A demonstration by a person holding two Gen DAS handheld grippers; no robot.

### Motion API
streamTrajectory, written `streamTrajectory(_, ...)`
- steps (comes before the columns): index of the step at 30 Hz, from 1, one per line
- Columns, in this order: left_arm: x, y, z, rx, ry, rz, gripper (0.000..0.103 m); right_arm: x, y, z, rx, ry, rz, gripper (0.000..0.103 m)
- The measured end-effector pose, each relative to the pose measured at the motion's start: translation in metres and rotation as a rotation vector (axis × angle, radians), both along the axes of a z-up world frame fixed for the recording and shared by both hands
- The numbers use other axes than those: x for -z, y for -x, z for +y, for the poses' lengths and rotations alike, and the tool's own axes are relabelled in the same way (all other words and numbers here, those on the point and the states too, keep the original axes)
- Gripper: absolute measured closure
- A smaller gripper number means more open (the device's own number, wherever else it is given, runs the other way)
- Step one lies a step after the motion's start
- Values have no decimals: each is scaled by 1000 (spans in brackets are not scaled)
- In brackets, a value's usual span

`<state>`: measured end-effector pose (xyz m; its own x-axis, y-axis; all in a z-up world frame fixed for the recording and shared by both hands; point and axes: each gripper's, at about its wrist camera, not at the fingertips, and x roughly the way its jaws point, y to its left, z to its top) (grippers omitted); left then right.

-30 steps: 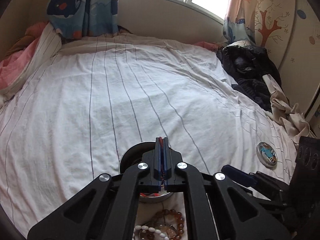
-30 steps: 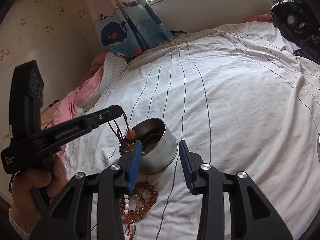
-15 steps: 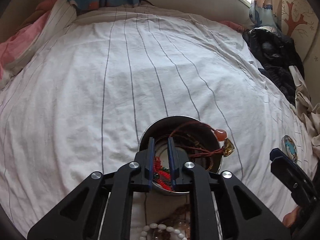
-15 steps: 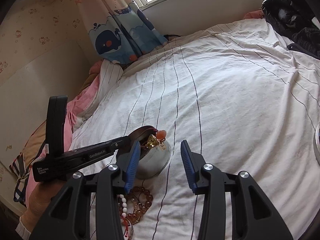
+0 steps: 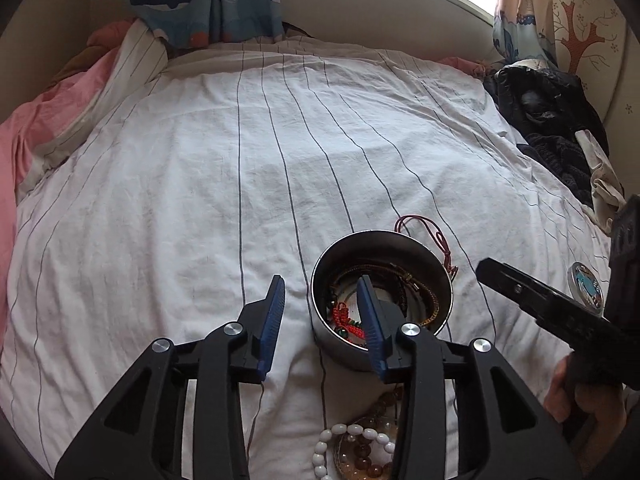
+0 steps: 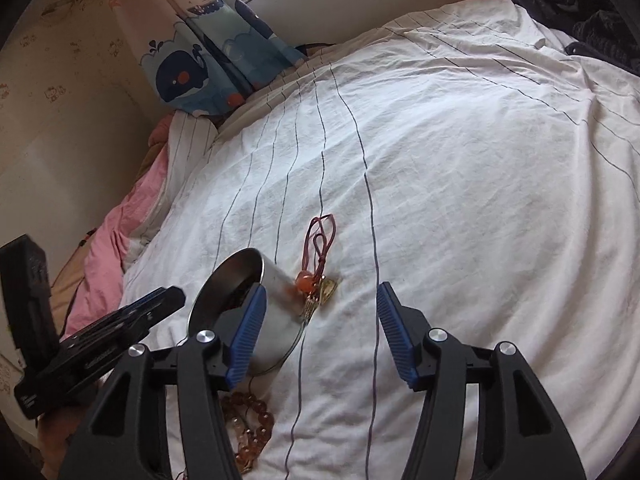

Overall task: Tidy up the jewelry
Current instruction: 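Push the red cord down into the tin with the right gripper, then move both open grippers back to the bracelet pile beside the tin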

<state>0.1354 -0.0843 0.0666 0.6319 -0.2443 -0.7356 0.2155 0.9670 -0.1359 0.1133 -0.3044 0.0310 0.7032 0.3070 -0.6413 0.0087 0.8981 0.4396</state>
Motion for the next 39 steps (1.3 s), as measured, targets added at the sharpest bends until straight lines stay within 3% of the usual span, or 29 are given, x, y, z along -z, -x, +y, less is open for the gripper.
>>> streamTrajectory(3, -1, 7, 10, 5, 14, -4, 62, 16, -21, 14, -57, 31, 42, 57)
streamTrajectory(6, 0, 10, 16, 6, 17, -3, 62, 30, -32, 24, -112, 50, 64, 89)
streamTrajectory(12, 2, 9, 19, -4, 31, 2, 62, -13, -2, 29, -125, 87, -137, 89)
streamTrajectory(17, 4, 9, 27, -40, 54, 10, 61, -38, 11, 53, -243, 84, -246, 89)
streamTrajectory(19, 5, 8, 31, -54, 54, 16, 59, -35, 6, 67, -287, 107, -229, 89)
streamTrajectory(23, 9, 7, 39, -77, 46, 26, 57, -8, -9, 86, -372, 133, -108, 85)
streamTrajectory(24, 9, 7, 40, -81, 45, 26, 56, -3, -10, 87, -377, 128, -92, 65)
streamTrajectory(25, 10, 7, 41, -83, 45, 25, 56, -4, -7, 86, -367, 123, -105, 55)
streamTrajectory(29, 8, 9, 41, -81, 44, 21, 53, -16, 2, 77, -315, 141, -125, 55)
streamTrajectory(35, 5, 24, 35, -52, 26, 10, 52, -15, 27, 51, -209, 115, -37, 55)
streamTrajectory(39, 7, 49, 29, -22, 0, 8, 50, -16, 63, 49, -190, 88, -28, 54)
